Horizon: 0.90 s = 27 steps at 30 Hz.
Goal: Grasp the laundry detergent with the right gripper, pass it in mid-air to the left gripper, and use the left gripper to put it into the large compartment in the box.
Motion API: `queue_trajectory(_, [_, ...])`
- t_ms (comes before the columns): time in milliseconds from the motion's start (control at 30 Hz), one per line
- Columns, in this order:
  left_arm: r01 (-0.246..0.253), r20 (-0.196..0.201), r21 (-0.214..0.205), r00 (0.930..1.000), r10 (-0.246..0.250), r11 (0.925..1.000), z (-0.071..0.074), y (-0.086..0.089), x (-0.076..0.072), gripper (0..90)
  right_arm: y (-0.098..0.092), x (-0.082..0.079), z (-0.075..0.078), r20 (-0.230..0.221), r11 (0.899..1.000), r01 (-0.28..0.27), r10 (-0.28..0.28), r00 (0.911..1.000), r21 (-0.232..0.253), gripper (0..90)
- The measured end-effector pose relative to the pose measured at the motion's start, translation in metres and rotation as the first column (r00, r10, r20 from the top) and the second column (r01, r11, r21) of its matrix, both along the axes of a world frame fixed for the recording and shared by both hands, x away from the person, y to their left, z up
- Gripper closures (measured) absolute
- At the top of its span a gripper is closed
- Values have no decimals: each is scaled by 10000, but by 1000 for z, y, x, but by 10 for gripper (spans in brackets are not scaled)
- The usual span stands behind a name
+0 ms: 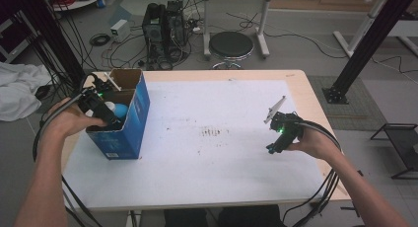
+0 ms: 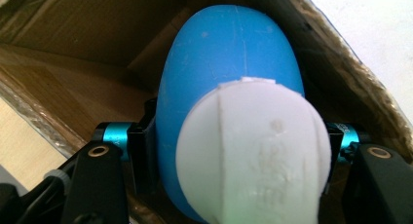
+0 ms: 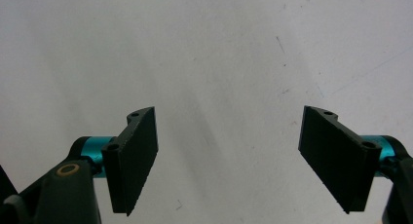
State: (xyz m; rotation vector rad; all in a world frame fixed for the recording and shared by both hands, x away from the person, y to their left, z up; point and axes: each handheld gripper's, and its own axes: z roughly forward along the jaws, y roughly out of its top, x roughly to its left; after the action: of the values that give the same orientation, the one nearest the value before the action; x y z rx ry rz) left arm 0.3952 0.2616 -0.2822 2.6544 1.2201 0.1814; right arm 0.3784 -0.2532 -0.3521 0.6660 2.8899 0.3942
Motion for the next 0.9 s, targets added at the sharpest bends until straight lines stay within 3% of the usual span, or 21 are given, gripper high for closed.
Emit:
queue_trajectory(200, [-94,-21,74,10000,94,9999,0,-6,1,377,0,0,0,33,10000,3,-3,10000,39,215])
queue_trajectory(300, [158,-229,553,9996,-146,9983,2,-9,2,377,0,-1,0,33,9999,-104,104,9999,18,215])
queue_trajectory(400, [-58,-133,418,9999,64,9991,0,-9,1,376,0,-1,0,21,10000,-88,88,10000,-43,215])
queue_trajectory(433, [286,-350,719,9990,-262,9970,2,-7,3,376,0,-1,0,24,10000,-89,89,10000,1,215])
queue_trajectory(533, [-180,-26,342,9998,181,9993,-1,-10,1,375,1,0,0,19,10000,-91,91,10000,-35,215])
queue_trajectory(600, [191,-306,731,9994,-170,9971,2,-9,3,374,1,-1,-1,3,10000,-21,21,10000,-38,215])
queue_trajectory(733, [248,-395,967,9990,-211,9950,2,-10,4,373,2,0,-1,0,9999,-102,102,9999,-50,215])
queue_trajectory(767, [700,-710,1361,9956,-608,9882,5,-9,6,372,2,0,-1,-7,9999,-83,83,10000,-56,215])
queue_trajectory(800, [547,-614,1322,9970,-469,9897,4,-10,5,371,2,0,-1,-3,9999,-76,76,10000,-66,215])
queue_trajectory(833, [724,-765,1465,9952,-617,9866,5,-10,7,365,1,0,-1,6,10000,-55,55,10000,-14,215])
queue_trajectory(900, [287,-482,1200,9986,-230,9924,2,-13,5,357,1,1,-1,12,10000,-49,49,10000,-3,215])
